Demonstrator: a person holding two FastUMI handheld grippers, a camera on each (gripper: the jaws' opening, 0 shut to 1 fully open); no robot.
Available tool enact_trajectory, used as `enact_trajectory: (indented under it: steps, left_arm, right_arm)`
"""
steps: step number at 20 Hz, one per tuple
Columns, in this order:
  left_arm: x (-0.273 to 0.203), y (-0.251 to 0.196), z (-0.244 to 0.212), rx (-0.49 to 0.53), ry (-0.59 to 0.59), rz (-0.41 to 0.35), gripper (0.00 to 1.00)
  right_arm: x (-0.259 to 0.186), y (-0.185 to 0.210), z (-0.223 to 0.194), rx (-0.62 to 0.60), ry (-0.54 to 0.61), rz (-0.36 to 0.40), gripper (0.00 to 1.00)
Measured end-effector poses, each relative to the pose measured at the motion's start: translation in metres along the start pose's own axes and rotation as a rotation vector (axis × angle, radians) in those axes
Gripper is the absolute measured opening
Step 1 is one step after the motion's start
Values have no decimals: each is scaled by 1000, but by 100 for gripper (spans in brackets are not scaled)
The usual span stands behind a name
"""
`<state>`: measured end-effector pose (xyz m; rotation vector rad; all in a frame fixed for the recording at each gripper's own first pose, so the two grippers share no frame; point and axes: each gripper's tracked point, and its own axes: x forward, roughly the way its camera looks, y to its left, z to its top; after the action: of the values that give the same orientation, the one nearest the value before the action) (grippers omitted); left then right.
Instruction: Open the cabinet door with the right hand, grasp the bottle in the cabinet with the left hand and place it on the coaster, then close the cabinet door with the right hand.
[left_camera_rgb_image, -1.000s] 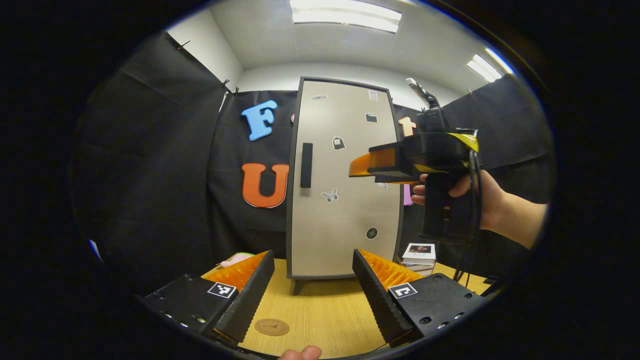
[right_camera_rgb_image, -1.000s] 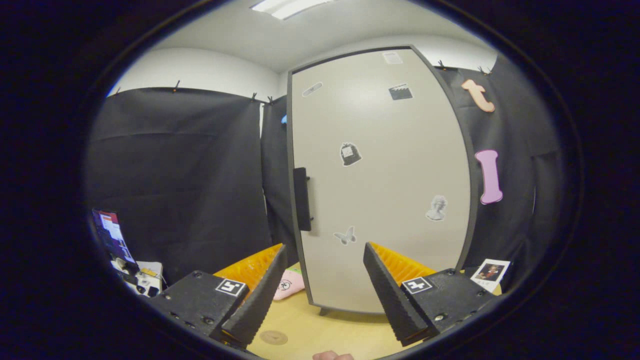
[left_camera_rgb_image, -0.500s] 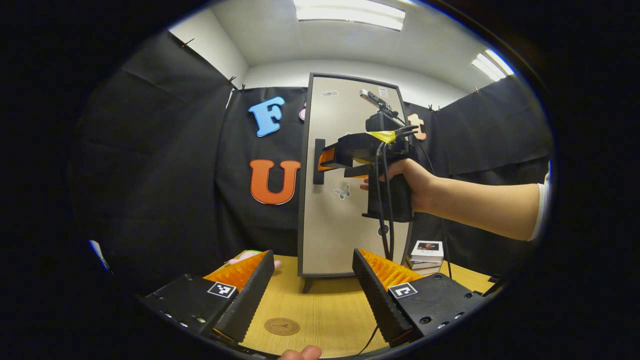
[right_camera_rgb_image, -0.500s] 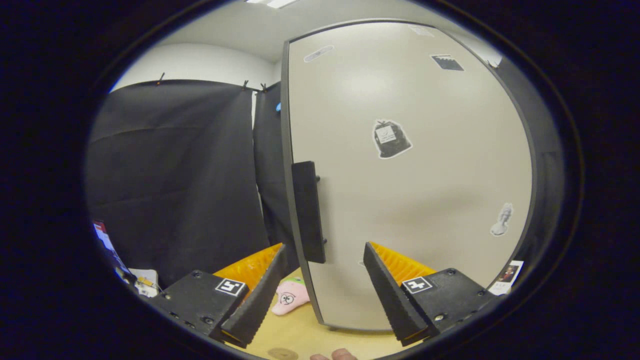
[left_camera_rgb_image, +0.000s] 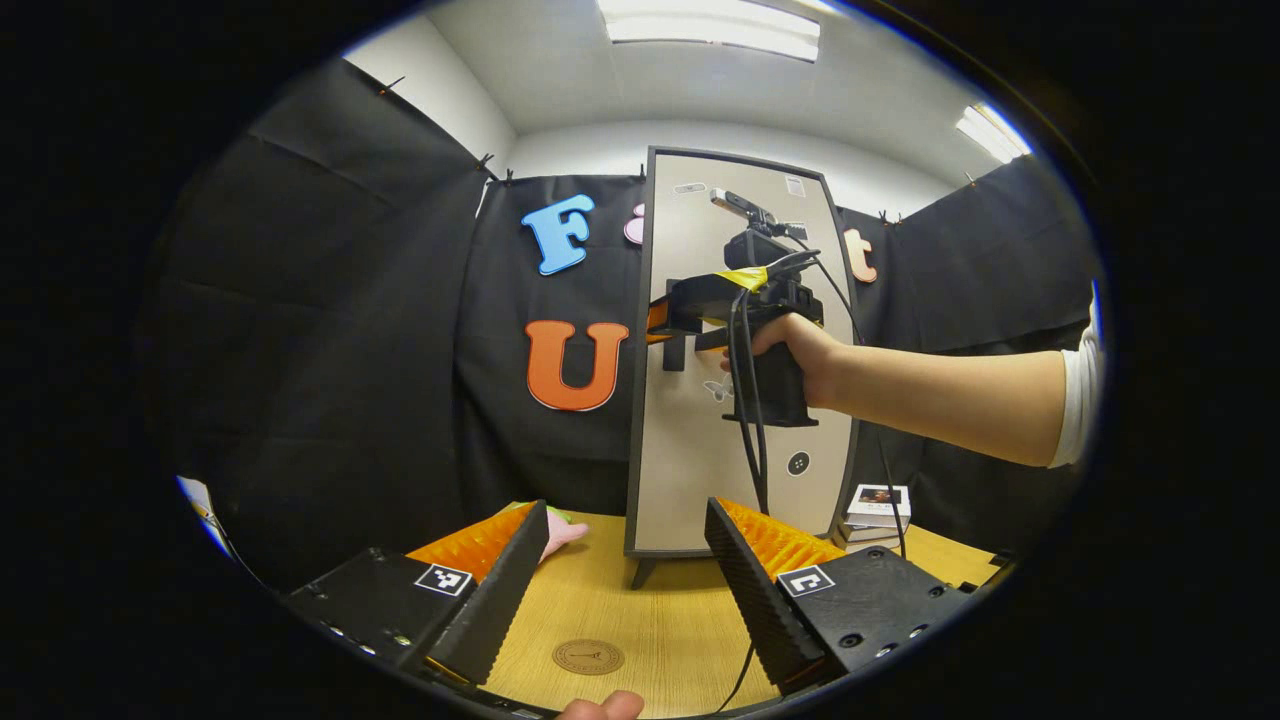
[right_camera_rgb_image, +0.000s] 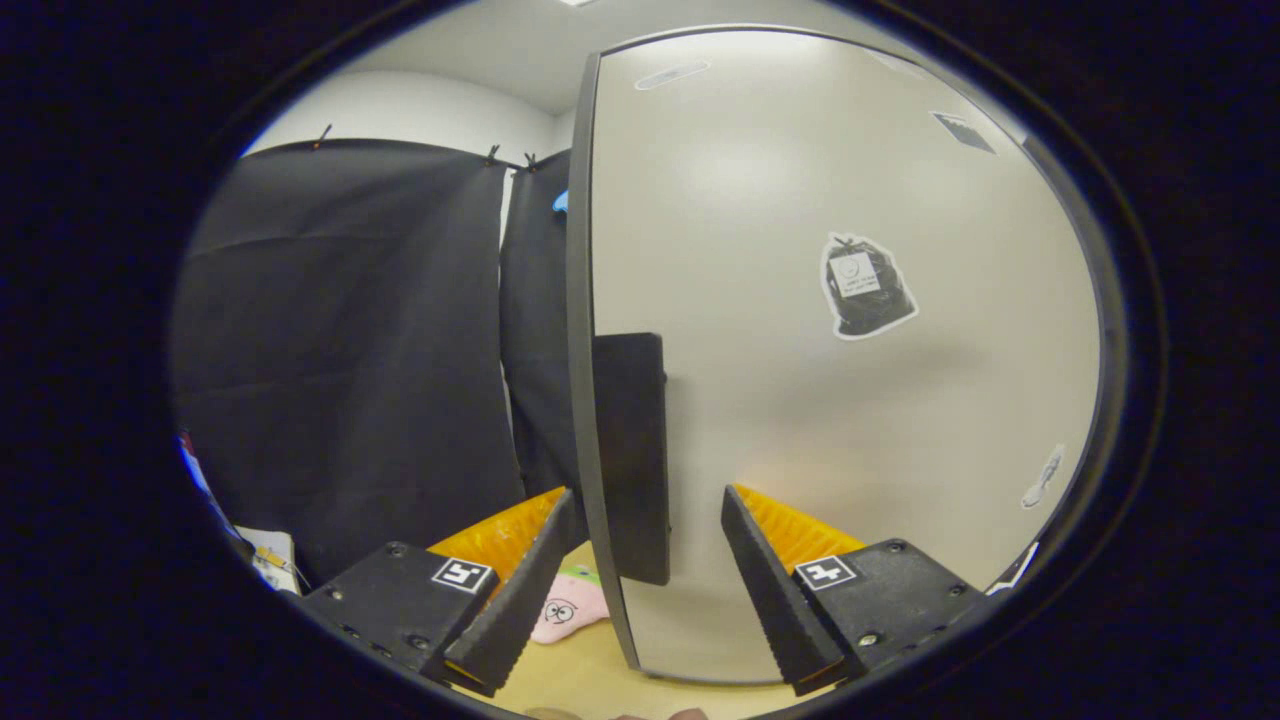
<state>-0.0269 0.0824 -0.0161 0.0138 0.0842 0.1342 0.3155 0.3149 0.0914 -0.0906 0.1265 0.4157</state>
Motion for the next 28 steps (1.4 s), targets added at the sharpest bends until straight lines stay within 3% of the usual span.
enact_trajectory:
  steps: [9, 13, 16, 19, 22, 28]
  left_arm:
    - [7, 5, -10, -15, 3, 10, 95]
    - [8, 8, -10, -23, -1, 10, 95]
    - [8, 8, -10, -32, -3, 9, 95]
    - [8, 12, -10, -34, -6, 17, 95]
    - [6, 18, -9, -39, -7, 29, 95]
    - [1, 27, -14, -37, 2, 46, 95]
  right_arm:
    - [6, -4, -2, -72, 2, -67, 78]
    - [9, -3, -5, -49, 8, -40, 63]
    - [16, -1, -6, -43, 13, -33, 37]
    - [14, -1, -7, -29, 3, -44, 33]
    - [14, -1, -7, -17, 1, -37, 19]
    - [4, 1, -10, -31, 5, -16, 18]
